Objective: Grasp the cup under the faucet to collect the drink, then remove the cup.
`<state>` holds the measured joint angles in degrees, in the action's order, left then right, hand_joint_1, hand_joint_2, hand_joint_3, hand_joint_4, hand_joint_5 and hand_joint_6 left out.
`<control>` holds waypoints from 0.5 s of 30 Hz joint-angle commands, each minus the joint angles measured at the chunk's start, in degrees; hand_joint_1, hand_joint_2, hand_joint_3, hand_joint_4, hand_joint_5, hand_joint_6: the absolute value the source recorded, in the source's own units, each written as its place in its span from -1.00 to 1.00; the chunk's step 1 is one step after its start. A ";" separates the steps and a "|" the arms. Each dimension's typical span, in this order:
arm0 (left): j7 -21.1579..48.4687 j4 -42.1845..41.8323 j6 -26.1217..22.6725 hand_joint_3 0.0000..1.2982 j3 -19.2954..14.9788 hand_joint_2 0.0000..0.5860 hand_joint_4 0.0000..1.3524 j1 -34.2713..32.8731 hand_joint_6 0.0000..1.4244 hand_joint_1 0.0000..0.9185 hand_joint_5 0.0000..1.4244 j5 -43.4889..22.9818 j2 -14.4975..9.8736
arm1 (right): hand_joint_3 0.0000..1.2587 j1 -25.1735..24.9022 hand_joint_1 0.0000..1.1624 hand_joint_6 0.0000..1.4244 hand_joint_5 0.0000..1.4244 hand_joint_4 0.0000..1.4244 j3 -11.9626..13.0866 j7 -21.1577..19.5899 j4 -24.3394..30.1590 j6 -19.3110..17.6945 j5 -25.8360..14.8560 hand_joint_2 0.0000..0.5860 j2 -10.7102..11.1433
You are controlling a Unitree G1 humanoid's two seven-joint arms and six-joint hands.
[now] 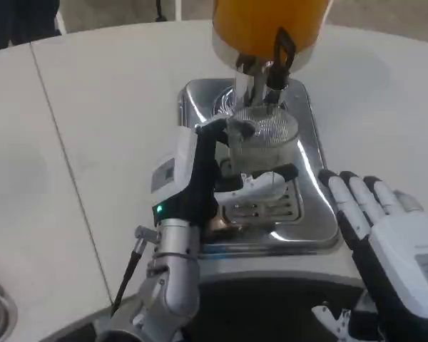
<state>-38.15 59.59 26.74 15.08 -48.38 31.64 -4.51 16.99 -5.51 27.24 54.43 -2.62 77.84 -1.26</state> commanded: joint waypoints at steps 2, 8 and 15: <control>1.69 0.05 2.05 -0.21 0.57 -0.86 -0.24 1.88 0.36 -0.25 0.25 -0.94 0.37 | -1.00 0.23 0.21 -0.93 -1.00 -1.00 -0.14 0.09 0.09 0.63 -0.90 0.21 0.06; 1.85 0.01 2.28 -0.39 0.54 -0.88 -0.50 1.79 0.25 -0.31 0.13 -1.24 0.15 | -1.00 -0.16 0.19 -0.91 -1.00 -1.00 -0.45 0.29 0.08 0.73 -0.44 0.20 -0.04; 2.76 -0.40 2.90 -0.55 0.78 -0.92 -0.76 1.94 -0.16 -0.35 -0.21 -1.78 -0.33 | -1.00 0.23 0.19 -0.91 -1.00 -1.00 -0.58 -0.05 -0.09 0.78 -0.71 0.20 -0.04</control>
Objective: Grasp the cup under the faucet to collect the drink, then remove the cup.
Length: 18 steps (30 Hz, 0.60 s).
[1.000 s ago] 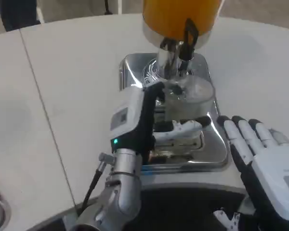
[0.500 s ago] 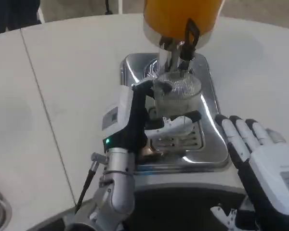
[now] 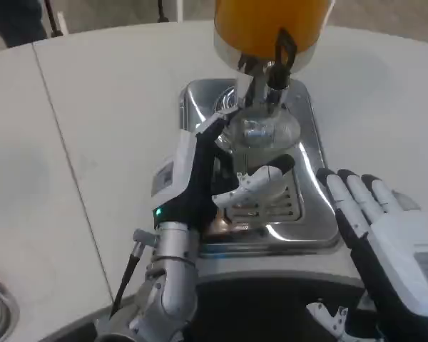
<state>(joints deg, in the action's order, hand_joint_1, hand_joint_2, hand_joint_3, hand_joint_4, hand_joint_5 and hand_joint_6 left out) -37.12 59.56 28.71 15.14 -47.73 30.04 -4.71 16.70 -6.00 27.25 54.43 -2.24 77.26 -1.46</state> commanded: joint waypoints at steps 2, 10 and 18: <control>2.38 -1.39 1.24 -0.66 0.93 -0.93 -0.93 1.77 -0.47 -0.39 -0.43 -0.03 -0.73 | -1.00 0.35 0.19 -0.91 -1.00 -1.00 -0.32 -0.40 -0.38 0.36 -0.10 0.20 0.12; 3.71 -6.33 1.07 -0.79 0.14 -0.94 -1.00 4.79 -0.73 -0.44 -0.63 -0.67 -3.64 | -1.00 0.26 0.18 -0.91 -1.00 -1.00 -1.01 -0.70 -0.34 0.48 -1.18 0.19 -0.10; 5.93 -15.22 0.21 -0.85 -2.67 -0.92 -1.00 9.80 -0.75 -0.57 -0.67 -1.78 -7.84 | -1.00 0.34 0.16 -0.91 -1.00 -1.00 -1.88 -1.40 0.85 0.76 -1.97 0.18 -1.08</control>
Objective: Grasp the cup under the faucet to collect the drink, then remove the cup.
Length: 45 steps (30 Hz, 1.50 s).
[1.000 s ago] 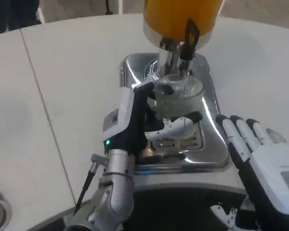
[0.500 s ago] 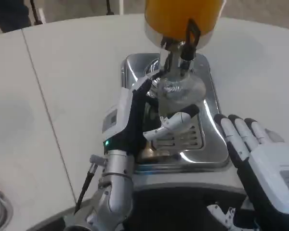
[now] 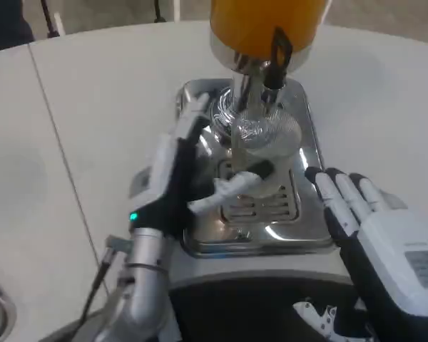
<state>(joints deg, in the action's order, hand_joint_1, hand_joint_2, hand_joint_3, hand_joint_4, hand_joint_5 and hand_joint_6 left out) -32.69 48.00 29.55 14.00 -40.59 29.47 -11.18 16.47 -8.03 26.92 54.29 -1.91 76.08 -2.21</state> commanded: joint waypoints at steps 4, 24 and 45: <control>3.18 -10.59 -2.13 -0.87 -4.07 -0.91 -1.00 7.01 -0.75 -0.61 -0.69 -1.73 -4.44 | -1.00 1.83 0.16 -0.91 -1.00 -1.00 0.61 -2.17 1.49 1.57 -2.56 0.18 -1.68; 9.76 -58.30 -20.25 -1.00 -9.58 -0.75 -1.00 38.33 -1.00 -1.00 -1.00 27.02 -17.81 | -1.00 -8.04 0.17 -0.91 -1.00 -1.00 -0.26 -3.80 1.12 13.82 -11.51 0.22 -6.54; 10.22 -67.00 -22.96 -1.00 -8.14 -0.61 -1.00 54.51 -1.00 -1.00 -1.00 30.79 -15.57 | -1.00 -31.53 -0.58 -0.96 -1.00 -1.00 0.49 -17.84 -12.10 24.80 -35.09 0.85 -3.60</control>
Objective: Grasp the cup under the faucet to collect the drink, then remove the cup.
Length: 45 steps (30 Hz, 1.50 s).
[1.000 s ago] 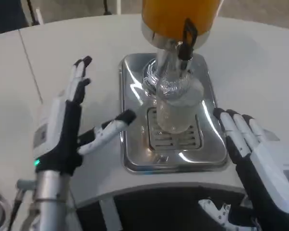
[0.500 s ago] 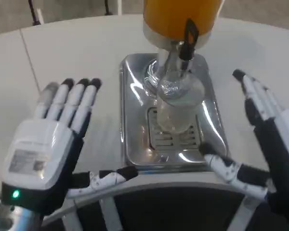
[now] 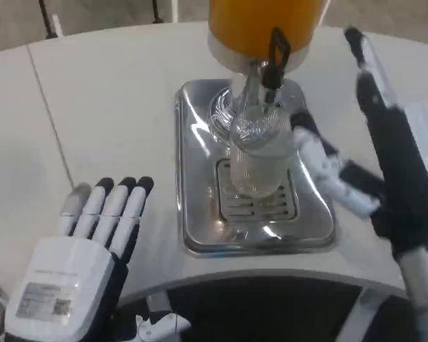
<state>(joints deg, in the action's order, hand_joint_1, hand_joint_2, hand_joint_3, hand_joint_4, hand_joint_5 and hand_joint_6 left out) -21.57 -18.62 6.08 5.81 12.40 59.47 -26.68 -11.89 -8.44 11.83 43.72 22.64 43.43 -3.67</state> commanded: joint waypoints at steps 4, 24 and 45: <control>-1.08 -0.32 0.51 -1.00 -0.21 -0.60 -1.00 2.48 -1.00 -1.00 -1.00 0.27 0.19 | -1.00 -6.73 -0.82 -0.96 -1.00 -1.00 1.30 -4.84 -4.10 -1.03 -6.45 0.92 -1.44; -1.89 -0.57 -0.41 -1.00 -0.86 -0.55 -1.00 3.94 -1.00 -1.00 -1.00 0.51 1.48 | -1.00 -10.47 -0.84 -0.92 -1.00 -1.00 3.87 -3.44 -11.75 -1.35 -26.30 1.00 2.20; -3.02 0.41 -0.66 -1.00 -1.47 -0.53 -1.00 3.96 -0.99 -1.00 -1.00 -0.44 2.74 | -1.00 -15.22 -0.82 -0.90 -1.00 -1.00 0.63 2.61 -13.57 4.04 -29.20 0.97 10.79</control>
<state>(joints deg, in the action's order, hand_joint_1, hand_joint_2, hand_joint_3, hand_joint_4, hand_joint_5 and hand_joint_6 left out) -23.96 -18.97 5.43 4.40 15.67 59.09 -24.23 -25.89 -7.30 12.29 30.93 24.61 15.25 5.81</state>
